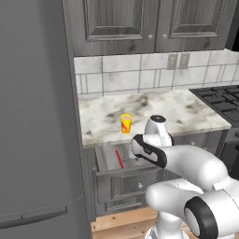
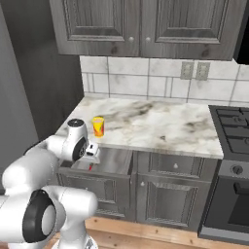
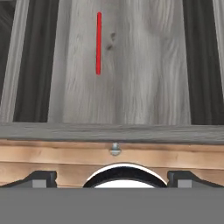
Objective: Pick up the straw from the right drawer and put it inside the smoothie cup.
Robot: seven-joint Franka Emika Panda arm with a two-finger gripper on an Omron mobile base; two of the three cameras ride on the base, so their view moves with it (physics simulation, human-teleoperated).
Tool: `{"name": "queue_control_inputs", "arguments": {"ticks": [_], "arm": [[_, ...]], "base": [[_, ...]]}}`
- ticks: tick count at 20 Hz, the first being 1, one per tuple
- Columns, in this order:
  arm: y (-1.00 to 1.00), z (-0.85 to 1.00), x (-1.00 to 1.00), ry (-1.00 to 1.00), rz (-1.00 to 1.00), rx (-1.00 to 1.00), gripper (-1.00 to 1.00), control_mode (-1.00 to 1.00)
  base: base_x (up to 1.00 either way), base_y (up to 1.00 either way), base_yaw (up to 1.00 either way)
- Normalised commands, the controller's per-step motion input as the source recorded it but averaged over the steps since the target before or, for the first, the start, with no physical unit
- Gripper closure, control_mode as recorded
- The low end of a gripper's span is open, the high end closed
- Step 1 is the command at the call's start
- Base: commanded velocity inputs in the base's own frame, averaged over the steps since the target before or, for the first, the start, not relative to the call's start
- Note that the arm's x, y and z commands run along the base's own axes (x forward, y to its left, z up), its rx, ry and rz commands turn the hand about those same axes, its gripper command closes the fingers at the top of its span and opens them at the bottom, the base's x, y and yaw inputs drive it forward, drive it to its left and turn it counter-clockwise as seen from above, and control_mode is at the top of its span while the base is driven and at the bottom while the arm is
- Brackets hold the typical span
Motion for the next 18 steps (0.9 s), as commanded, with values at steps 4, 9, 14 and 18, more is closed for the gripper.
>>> {"name": "queue_control_inputs", "arguments": {"ticks": [4,9,14,18], "arm": [[0.04,-0.26,0.36,0.04,0.00,0.00,-1.00,-1.00],[0.00,-0.32,0.29,0.01,0.00,0.00,-1.00,-1.00],[0.00,-0.35,0.21,0.00,0.00,0.00,-1.00,-1.00],[0.00,-0.36,0.12,0.00,0.00,0.00,-1.00,-1.00]], "base": [[0.00,0.00,0.00],[0.00,0.00,0.00],[0.00,0.00,0.00],[0.00,0.00,0.00]]}}
